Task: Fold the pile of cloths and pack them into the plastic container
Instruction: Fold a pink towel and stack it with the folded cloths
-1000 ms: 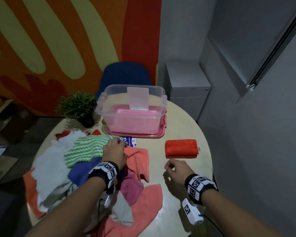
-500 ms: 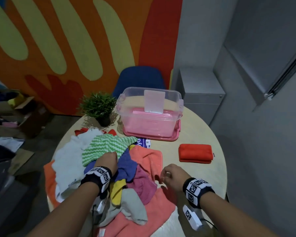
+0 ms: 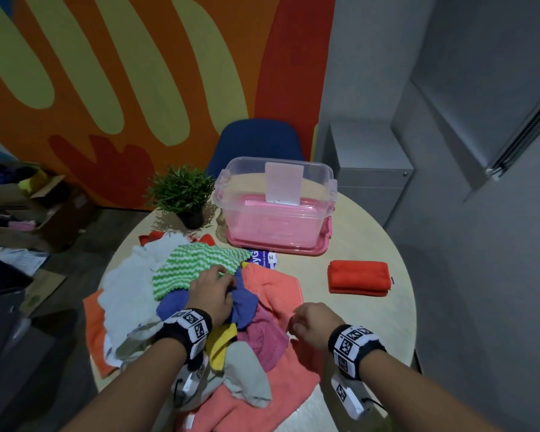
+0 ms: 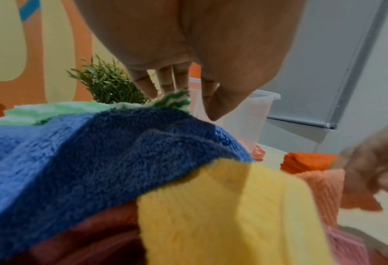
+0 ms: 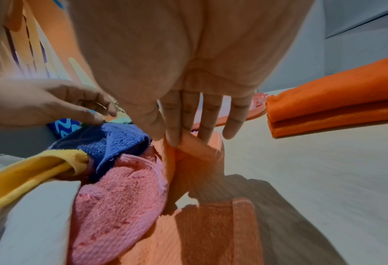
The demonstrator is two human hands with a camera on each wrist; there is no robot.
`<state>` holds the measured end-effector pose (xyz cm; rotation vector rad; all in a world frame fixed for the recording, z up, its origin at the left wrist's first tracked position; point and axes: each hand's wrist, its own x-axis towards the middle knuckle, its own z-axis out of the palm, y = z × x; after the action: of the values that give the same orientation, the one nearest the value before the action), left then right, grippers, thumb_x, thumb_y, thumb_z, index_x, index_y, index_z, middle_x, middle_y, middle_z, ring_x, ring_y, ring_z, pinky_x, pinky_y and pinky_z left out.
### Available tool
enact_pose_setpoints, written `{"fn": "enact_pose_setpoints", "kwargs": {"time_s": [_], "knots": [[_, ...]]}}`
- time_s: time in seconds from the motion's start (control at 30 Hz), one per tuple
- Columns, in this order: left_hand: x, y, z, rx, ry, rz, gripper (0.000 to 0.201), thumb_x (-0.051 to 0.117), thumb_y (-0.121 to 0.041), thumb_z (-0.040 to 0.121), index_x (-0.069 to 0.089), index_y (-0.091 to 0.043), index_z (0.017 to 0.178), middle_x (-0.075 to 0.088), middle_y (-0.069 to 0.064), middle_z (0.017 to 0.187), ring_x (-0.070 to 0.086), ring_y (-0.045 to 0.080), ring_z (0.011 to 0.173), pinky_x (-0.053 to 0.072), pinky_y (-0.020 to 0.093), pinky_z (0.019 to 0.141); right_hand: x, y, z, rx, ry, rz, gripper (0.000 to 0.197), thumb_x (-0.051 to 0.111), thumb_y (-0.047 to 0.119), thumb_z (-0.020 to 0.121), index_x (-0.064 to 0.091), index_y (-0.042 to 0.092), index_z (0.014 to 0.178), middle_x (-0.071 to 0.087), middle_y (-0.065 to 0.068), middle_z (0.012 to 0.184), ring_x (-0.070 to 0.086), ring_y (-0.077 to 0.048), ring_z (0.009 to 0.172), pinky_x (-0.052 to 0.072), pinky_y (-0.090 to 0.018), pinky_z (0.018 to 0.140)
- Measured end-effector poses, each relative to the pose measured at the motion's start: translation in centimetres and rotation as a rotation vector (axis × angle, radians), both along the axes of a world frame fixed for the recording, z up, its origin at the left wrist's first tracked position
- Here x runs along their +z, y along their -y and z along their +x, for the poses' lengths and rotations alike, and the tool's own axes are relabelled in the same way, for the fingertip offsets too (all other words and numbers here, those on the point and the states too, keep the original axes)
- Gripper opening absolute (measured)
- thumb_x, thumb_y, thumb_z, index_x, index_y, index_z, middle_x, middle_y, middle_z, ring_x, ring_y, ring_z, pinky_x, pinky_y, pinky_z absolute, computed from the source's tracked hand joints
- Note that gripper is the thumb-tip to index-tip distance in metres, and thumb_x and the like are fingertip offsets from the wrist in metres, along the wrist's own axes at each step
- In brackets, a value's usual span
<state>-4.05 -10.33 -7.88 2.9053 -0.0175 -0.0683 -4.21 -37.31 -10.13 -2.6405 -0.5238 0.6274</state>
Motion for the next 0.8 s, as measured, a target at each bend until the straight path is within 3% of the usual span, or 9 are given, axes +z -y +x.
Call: {"fn": "enact_pose_setpoints", "kwargs": {"time_s": [0.1, 0.23, 0.3, 0.43, 0.53, 0.6, 0.73, 0.8], "knots": [[-0.1, 0.7, -0.8, -0.119, -0.012, 0.013, 0.023, 0.059, -0.024, 0.086, 0.062, -0.026, 0.108, 0.045, -0.001, 0.128, 0.042, 0.025, 0.118, 0.033, 0.04, 0.096, 0.5, 0.6, -0.1, -0.1, -0.017, 0.049, 0.02, 0.058, 0.032, 0.089, 0.072, 0.018, 0.088, 0.073, -0.003, 0.09, 0.067, -0.021, 0.081, 0.056, -0.032, 0.074], [-0.4, 1.3, -2.0, -0.202, -0.054, 0.034, 0.019, 0.06, -0.032, 0.087, 0.066, -0.026, 0.105, 0.05, 0.0, 0.112, 0.046, 0.025, 0.11, 0.035, 0.036, 0.089, 1.0, 1.1, -0.7, -0.157, -0.07, 0.174, 0.014, 0.068, 0.033, 0.076, 0.061, 0.024, 0.068, 0.066, 0.006, 0.071, 0.061, -0.012, 0.063, 0.054, -0.03, 0.066], [-0.6, 1.3, -2.7, -0.221, -0.098, 0.057, 0.02, 0.061, -0.037, 0.088, 0.066, -0.028, 0.105, 0.05, -0.002, 0.11, 0.046, 0.023, 0.11, 0.035, 0.036, 0.089, 1.3, 1.4, -1.0, -0.128, -0.063, 0.186, 0.018, 0.071, 0.033, 0.074, 0.055, 0.027, 0.071, 0.062, 0.006, 0.068, 0.058, -0.013, 0.06, 0.051, -0.031, 0.062], [-0.5, 2.0, -3.9, -0.276, -0.177, 0.03, 0.026, 0.059, -0.048, 0.087, 0.062, -0.031, 0.107, 0.051, -0.006, 0.111, 0.045, 0.018, 0.11, 0.035, 0.036, 0.092, 1.5, 2.4, -1.2, -0.112, -0.057, 0.181, 0.02, 0.068, 0.023, 0.077, 0.056, 0.029, 0.093, 0.061, 0.006, 0.074, 0.057, -0.008, 0.066, 0.045, -0.025, 0.06], [0.1, 4.2, -4.5, -0.333, -0.222, -0.058, 0.04, 0.06, -0.055, 0.083, 0.058, -0.028, 0.112, 0.054, -0.004, 0.111, 0.05, 0.019, 0.106, 0.04, 0.038, 0.092, 2.0, 2.3, -1.2, -0.133, -0.005, 0.235, 0.008, 0.063, 0.024, 0.078, 0.06, 0.032, 0.08, 0.065, 0.008, 0.077, 0.061, -0.013, 0.071, 0.049, -0.028, 0.067], [0.3, 6.1, -4.6, -0.334, -0.254, -0.068, 0.043, 0.062, -0.056, 0.081, 0.056, -0.029, 0.113, 0.056, -0.004, 0.113, 0.052, 0.019, 0.107, 0.043, 0.038, 0.091, 2.6, 1.9, -1.2, -0.114, 0.047, 0.263, 0.009, 0.064, 0.025, 0.083, 0.058, 0.032, 0.08, 0.062, 0.011, 0.074, 0.06, -0.012, 0.071, 0.046, -0.026, 0.067], [-0.1, 8.6, -5.4, -0.331, -0.275, 0.194, 0.047, 0.062, -0.044, 0.084, 0.05, -0.023, 0.124, 0.048, 0.007, 0.125, 0.046, 0.03, 0.118, 0.038, 0.044, 0.096, 3.3, 1.8, -1.2, -0.089, 0.17, 0.151, 0.004, 0.061, 0.026, 0.086, 0.062, 0.028, 0.089, 0.06, 0.01, 0.084, 0.057, -0.013, 0.078, 0.048, -0.03, 0.073], [-0.4, 8.4, -5.8, -0.309, -0.245, 0.241, 0.049, 0.061, -0.035, 0.086, 0.044, -0.018, 0.129, 0.045, 0.011, 0.126, 0.044, 0.033, 0.118, 0.038, 0.045, 0.095, 2.7, 2.5, -1.5, -0.06, 0.126, 0.049, 0.011, 0.06, 0.025, 0.088, 0.067, 0.025, 0.096, 0.061, 0.006, 0.091, 0.055, -0.013, 0.081, 0.046, -0.028, 0.074]]}}
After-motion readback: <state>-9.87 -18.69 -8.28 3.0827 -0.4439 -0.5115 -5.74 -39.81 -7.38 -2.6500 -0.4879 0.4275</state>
